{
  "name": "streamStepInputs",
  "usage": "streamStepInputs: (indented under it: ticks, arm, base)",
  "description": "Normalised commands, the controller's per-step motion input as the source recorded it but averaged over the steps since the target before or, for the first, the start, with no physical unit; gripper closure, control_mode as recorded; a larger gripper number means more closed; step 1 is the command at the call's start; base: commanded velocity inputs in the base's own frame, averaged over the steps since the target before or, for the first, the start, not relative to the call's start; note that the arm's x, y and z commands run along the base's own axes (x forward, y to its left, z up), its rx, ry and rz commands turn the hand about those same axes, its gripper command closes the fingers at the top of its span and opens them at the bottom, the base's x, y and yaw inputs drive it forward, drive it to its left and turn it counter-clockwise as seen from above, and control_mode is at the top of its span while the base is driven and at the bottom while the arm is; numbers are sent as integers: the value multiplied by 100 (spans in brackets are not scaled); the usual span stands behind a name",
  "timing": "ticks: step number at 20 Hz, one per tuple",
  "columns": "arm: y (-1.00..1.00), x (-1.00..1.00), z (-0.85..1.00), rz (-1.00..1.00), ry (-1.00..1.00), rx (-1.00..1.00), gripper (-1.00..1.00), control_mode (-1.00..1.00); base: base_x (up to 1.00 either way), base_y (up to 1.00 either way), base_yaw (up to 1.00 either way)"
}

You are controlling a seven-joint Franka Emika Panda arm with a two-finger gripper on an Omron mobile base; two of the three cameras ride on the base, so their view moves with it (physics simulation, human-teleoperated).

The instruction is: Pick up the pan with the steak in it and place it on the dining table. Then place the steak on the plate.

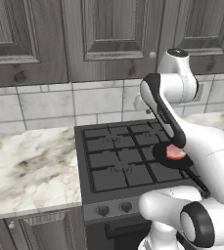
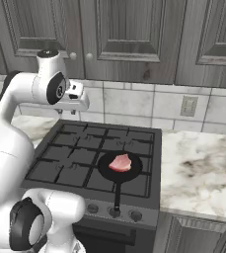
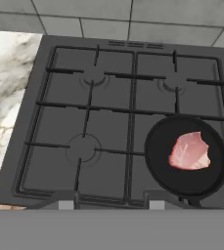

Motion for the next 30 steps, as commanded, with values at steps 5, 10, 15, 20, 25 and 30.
streamStepInputs:
  ticks: [5,10,15,20,25,30]
  arm:
    - [-8,-27,-1,0,-7,1,-100,-100]
    - [-61,-49,-20,-1,-11,5,-100,-100]
    - [-82,-51,-31,-1,-10,8,-100,-100]
    - [-77,-29,-35,-2,-2,5,-100,-100]
    - [-60,-12,-36,-2,0,1,-100,-100]
    - [-22,-4,-29,0,1,-1,-100,-100]
  base:
    - [0,0,0]
    - [0,0,0]
    - [0,0,0]
    - [0,0,0]
    - [0,0,0]
    - [0,0,0]
